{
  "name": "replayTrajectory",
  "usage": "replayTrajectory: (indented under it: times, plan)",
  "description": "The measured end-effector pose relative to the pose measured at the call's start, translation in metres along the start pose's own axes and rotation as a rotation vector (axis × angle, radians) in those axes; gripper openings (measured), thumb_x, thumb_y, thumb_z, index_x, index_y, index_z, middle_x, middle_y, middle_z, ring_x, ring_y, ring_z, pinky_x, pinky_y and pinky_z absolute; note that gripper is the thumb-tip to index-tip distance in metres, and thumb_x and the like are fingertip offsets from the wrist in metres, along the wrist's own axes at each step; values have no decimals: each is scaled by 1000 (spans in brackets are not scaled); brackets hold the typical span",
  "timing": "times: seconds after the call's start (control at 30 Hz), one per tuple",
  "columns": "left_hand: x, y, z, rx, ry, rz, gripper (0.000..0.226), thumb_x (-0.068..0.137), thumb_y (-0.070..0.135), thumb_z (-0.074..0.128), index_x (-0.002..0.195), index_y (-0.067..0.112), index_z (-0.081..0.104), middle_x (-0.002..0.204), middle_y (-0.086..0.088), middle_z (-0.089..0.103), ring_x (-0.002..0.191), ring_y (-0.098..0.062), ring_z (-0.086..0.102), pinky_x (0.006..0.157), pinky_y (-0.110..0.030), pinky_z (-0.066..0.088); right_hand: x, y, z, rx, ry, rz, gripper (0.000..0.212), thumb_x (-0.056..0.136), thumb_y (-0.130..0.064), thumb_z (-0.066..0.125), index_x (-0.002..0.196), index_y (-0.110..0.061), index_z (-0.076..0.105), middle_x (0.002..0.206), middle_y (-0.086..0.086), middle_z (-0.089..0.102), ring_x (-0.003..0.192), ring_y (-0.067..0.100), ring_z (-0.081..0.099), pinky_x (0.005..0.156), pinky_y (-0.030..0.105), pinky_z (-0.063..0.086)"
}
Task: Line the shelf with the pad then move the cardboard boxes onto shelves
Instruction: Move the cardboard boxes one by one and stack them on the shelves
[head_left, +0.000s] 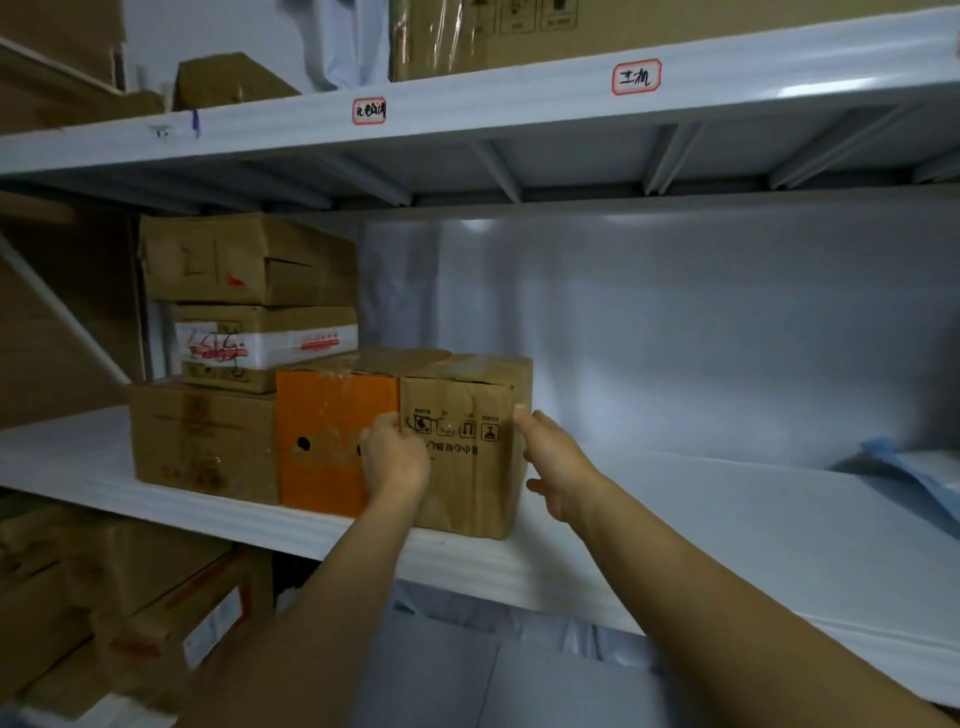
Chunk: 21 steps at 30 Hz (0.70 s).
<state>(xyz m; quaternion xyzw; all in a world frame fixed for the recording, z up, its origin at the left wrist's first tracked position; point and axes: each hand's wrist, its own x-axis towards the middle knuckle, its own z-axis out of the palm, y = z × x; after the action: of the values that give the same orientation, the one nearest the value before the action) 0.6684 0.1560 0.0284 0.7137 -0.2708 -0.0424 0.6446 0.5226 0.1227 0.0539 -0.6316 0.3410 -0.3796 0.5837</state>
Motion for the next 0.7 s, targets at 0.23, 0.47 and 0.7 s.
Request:
replayTrajectory:
  times: [0.23, 0.47, 0.7]
  plan:
    - [3, -2, 12, 47, 60, 1, 36, 95, 12, 46, 131, 13, 50, 134, -10, 44, 119, -28, 47, 95, -38, 42, 18, 4, 22, -44, 60, 25, 49, 99, -41, 37, 144, -21, 34, 143, 3, 46, 130, 22, 42, 94, 32, 34]
    - [-2, 10, 12, -53, -81, -28, 33, 95, 45, 41, 111, 21, 56, 121, -8, 48, 111, -29, 48, 99, -47, 42, 11, 4, 11, 14, 142, 28, 41, 97, -49, 37, 132, -28, 38, 101, -6, 48, 83, 11, 45, 78, 32, 35]
    - [-35, 31, 3, -434, -203, -206, 73, 75, 75, 40, 119, 17, 46, 108, -9, 61, 98, -30, 60, 91, -51, 48, -14, -3, -17, 88, 189, 81, 45, 93, -64, 27, 102, -25, 47, 84, -5, 52, 84, 19, 51, 80, 45, 40]
